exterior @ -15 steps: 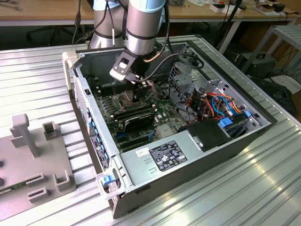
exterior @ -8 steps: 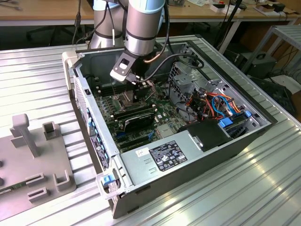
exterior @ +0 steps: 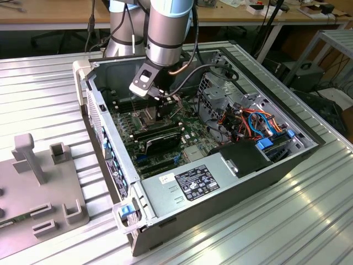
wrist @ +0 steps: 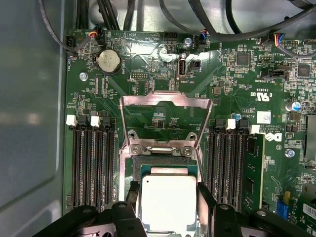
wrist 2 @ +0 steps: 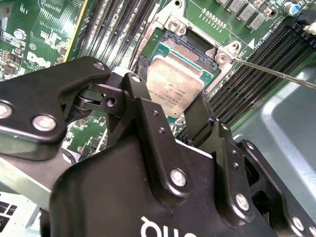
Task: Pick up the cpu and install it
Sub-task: 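Place the cpu into insertion slot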
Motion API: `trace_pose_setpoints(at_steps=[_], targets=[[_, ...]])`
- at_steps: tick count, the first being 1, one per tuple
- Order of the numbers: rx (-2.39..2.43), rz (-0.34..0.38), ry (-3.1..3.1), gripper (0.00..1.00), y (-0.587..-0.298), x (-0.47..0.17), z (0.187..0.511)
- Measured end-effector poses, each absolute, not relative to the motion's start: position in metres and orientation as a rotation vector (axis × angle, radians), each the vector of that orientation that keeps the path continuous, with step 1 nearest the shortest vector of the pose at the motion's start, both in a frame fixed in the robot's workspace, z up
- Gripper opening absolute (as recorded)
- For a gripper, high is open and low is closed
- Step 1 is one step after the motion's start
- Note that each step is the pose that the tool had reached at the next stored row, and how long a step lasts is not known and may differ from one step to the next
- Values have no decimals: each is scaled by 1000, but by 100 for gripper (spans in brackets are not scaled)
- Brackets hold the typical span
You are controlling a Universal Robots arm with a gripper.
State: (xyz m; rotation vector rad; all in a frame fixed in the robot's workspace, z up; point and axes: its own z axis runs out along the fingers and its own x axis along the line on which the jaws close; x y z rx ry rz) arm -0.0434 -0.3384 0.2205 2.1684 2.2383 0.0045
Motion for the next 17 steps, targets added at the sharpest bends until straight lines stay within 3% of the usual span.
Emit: trace_pose_setpoints(at_steps=[17], targets=[[2168,5,2238,55,-337,-43,209]])
